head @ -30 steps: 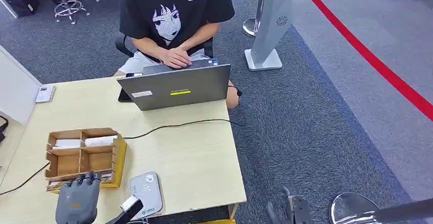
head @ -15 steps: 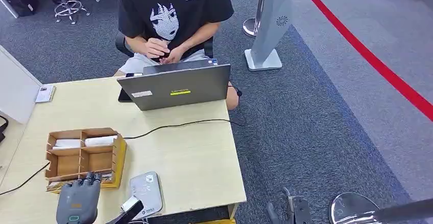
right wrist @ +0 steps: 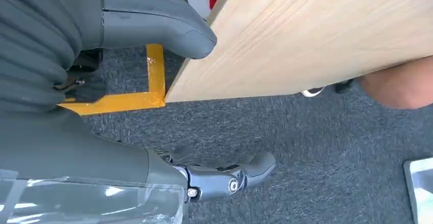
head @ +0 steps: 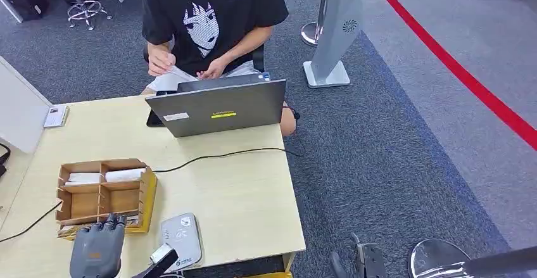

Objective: Pass the card to the sensor for recognition and then transmit it.

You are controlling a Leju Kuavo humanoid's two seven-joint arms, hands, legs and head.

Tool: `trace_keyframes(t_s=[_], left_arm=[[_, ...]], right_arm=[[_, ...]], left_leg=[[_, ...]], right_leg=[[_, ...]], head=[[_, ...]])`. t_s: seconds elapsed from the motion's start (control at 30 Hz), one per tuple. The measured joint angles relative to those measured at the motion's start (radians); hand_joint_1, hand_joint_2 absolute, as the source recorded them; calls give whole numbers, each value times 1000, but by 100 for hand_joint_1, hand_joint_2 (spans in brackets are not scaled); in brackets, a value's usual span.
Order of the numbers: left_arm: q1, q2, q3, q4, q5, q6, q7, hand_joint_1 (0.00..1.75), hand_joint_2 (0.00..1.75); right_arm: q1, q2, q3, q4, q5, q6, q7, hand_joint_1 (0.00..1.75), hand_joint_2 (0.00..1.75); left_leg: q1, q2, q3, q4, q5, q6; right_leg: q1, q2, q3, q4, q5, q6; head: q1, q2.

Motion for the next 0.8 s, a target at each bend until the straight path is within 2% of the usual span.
trace_keyframes(t_s=[0.27, 0.5, 0.6, 0.7, 0.8], left_arm=[[0, -1, 0, -34, 51, 4, -22, 175, 175], [-52, 0, 0, -213, 59, -97, -21, 175, 175], [-162, 55, 0, -236, 81, -161, 26, 175, 175], [-247, 101, 2, -235, 104, -168, 31, 175, 175], [-271, 122, 2, -235, 107, -161, 30, 175, 175]], right_arm=[[0, 0, 0, 0, 0, -2, 0, 0, 175], [-1, 0, 0, 8, 10, 2, 12, 0, 175], [-1, 0, -8, 29, 54, 10, 54, 0, 175], [0, 0, -21, 53, 65, 19, 43, 0, 175], [0, 0, -28, 68, 70, 18, 41, 0, 175]], left_leg=[[0, 0, 0, 0, 0, 0], [0, 0, 0, 0, 0, 0], [0, -3, 0, 0, 2, 0], [1, -1, 0, 0, 2, -2], [1, -1, 0, 0, 2, -2]], right_leg=[[0, 0, 0, 0, 0, 0], [0, -1, 0, 0, 0, 0], [0, -4, 0, 0, 0, 0], [0, -1, 0, 1, 1, -1], [0, -1, -1, 1, 1, -1]], head=[[0, 0], [0, 0], [0, 0], [-1, 0], [0, 0]])
